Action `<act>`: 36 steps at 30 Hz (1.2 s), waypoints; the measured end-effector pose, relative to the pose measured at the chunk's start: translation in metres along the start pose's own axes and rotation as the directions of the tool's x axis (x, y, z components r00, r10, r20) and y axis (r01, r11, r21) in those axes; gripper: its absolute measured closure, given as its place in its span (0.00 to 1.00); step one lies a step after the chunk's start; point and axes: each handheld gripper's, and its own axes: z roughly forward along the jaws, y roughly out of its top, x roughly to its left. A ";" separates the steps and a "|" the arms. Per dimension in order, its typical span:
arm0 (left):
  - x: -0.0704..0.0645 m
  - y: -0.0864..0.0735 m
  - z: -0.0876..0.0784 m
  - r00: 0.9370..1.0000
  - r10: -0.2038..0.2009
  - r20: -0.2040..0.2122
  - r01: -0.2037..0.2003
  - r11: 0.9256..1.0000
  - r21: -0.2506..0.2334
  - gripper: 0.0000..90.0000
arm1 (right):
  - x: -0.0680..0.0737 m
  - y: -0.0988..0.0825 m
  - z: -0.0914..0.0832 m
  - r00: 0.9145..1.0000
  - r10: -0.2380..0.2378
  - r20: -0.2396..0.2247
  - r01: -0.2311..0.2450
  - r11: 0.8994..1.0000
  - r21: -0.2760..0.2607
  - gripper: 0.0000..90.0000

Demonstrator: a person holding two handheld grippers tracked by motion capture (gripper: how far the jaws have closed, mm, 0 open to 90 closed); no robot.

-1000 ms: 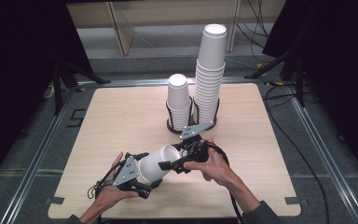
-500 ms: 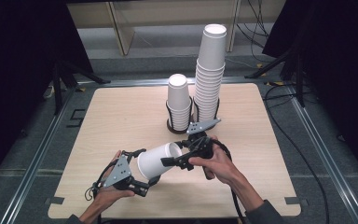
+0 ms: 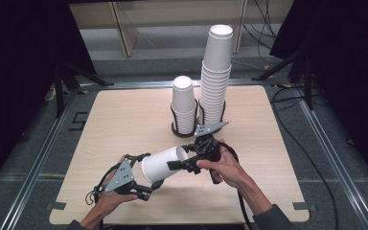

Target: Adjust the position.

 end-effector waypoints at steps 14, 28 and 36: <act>0.002 0.002 -0.003 0.999 0.023 0.027 -0.025 0.996 0.083 0.11 | 0.004 0.001 -0.002 0.987 -0.119 0.105 0.109 0.989 0.098 0.18; 0.000 -0.001 0.005 0.997 0.008 0.074 -0.024 0.975 0.220 0.11 | 0.028 0.009 0.000 0.894 -0.400 0.199 0.338 0.897 0.286 0.19; 0.002 -0.004 0.006 0.997 -0.007 0.081 -0.016 0.960 0.279 0.11 | 0.042 0.005 0.010 0.867 -0.449 0.215 0.352 0.858 0.373 0.19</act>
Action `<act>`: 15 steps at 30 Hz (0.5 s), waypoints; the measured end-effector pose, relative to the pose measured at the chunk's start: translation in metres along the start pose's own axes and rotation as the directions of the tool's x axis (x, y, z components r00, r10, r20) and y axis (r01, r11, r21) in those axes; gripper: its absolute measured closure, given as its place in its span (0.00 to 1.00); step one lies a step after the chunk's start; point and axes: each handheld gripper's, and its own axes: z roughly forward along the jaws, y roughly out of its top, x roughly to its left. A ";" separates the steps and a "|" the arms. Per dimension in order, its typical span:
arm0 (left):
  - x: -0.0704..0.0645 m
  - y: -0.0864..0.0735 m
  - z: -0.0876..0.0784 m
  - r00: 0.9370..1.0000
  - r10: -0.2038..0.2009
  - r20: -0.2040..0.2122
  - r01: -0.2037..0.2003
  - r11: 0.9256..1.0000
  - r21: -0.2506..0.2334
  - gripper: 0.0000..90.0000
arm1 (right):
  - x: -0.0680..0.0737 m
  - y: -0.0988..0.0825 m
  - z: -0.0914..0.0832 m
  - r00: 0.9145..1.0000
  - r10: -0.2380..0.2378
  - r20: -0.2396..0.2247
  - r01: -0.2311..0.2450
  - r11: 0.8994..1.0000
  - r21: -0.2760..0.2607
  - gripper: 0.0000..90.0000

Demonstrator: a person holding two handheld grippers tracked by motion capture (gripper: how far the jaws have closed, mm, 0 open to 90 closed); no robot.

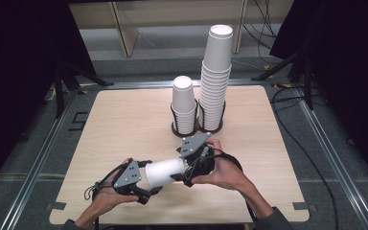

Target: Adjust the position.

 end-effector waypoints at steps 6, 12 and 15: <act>0.001 0.000 -0.001 1.000 0.010 0.012 -0.010 1.000 0.025 0.11 | 0.004 0.000 0.008 0.998 -0.066 -0.013 0.066 0.997 0.038 0.20; -0.001 0.001 0.000 0.999 0.035 0.031 -0.037 0.998 0.048 0.11 | 0.008 -0.001 0.017 0.993 -0.112 -0.027 0.114 0.990 0.080 0.20; -0.002 0.003 0.000 0.998 0.045 0.050 -0.048 0.997 0.059 0.11 | 0.010 -0.001 0.022 0.989 -0.144 -0.025 0.146 0.984 0.102 0.19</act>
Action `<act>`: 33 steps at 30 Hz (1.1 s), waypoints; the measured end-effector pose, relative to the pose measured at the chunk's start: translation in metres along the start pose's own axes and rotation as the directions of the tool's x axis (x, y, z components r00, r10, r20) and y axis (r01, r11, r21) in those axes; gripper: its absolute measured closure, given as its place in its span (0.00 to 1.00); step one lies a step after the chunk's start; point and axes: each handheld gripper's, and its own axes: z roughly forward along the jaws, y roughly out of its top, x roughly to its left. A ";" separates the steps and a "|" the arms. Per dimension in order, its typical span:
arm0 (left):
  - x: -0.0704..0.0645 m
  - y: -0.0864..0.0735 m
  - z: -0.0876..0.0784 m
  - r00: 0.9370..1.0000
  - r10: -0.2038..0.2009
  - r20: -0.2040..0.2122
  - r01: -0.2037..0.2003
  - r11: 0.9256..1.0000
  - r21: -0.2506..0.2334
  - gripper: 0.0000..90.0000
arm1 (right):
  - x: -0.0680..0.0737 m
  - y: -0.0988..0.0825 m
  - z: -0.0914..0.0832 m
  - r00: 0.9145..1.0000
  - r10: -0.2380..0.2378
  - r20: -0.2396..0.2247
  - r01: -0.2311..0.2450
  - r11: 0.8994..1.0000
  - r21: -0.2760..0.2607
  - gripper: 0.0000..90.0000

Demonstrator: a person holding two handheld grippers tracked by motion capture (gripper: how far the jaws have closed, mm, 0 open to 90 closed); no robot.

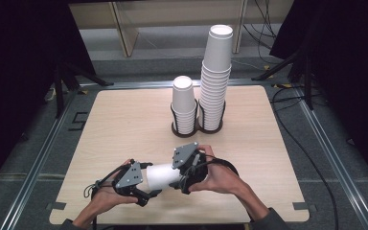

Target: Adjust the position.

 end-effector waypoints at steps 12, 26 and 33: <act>-0.004 0.005 -0.003 0.999 0.027 0.035 -0.028 0.999 0.017 0.11 | 0.008 -0.001 0.020 0.996 -0.087 -0.028 0.089 0.991 0.101 0.18; -0.004 0.006 -0.002 0.996 0.037 0.076 -0.040 0.999 0.034 0.11 | 0.012 -0.004 0.034 0.985 -0.167 -0.042 0.172 0.972 0.159 0.23; -0.004 0.005 -0.004 0.996 0.037 0.084 -0.038 0.999 0.009 0.12 | 0.010 -0.007 0.035 0.972 -0.228 -0.050 0.233 0.959 0.160 0.26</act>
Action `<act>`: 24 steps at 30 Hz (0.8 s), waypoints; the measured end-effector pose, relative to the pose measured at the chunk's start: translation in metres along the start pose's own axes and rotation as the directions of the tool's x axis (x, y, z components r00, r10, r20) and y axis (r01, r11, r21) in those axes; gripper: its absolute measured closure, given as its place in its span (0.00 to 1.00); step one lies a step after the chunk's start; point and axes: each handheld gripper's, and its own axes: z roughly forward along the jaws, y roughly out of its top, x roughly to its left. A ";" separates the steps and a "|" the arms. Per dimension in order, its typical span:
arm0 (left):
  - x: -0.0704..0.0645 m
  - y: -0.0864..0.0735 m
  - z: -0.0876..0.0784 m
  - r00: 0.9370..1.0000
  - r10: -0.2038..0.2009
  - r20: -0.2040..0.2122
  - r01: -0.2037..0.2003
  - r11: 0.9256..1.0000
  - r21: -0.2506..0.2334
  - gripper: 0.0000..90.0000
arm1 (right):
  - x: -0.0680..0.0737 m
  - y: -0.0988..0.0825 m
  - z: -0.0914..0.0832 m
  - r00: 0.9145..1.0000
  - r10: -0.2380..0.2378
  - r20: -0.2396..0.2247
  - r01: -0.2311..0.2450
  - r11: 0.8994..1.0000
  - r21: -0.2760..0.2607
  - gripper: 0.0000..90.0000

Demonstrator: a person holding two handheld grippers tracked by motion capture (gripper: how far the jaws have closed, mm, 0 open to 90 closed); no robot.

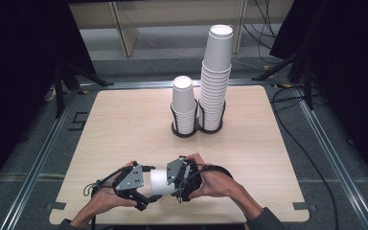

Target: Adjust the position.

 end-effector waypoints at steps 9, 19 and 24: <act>-0.001 0.001 0.000 1.000 0.024 -0.009 -0.024 1.000 -0.003 0.13 | -0.001 -0.002 0.002 1.000 -0.019 -0.014 0.019 1.000 -0.011 0.25; -0.002 0.002 0.001 0.999 0.032 0.003 -0.032 0.999 -0.003 0.12 | -0.001 -0.003 0.006 1.000 -0.019 -0.025 0.018 1.000 -0.001 0.26; -0.001 0.001 0.000 0.999 -0.044 -0.008 0.043 0.991 -0.129 0.07 | -0.002 -0.004 0.002 0.999 0.006 -0.034 -0.008 0.999 -0.037 0.25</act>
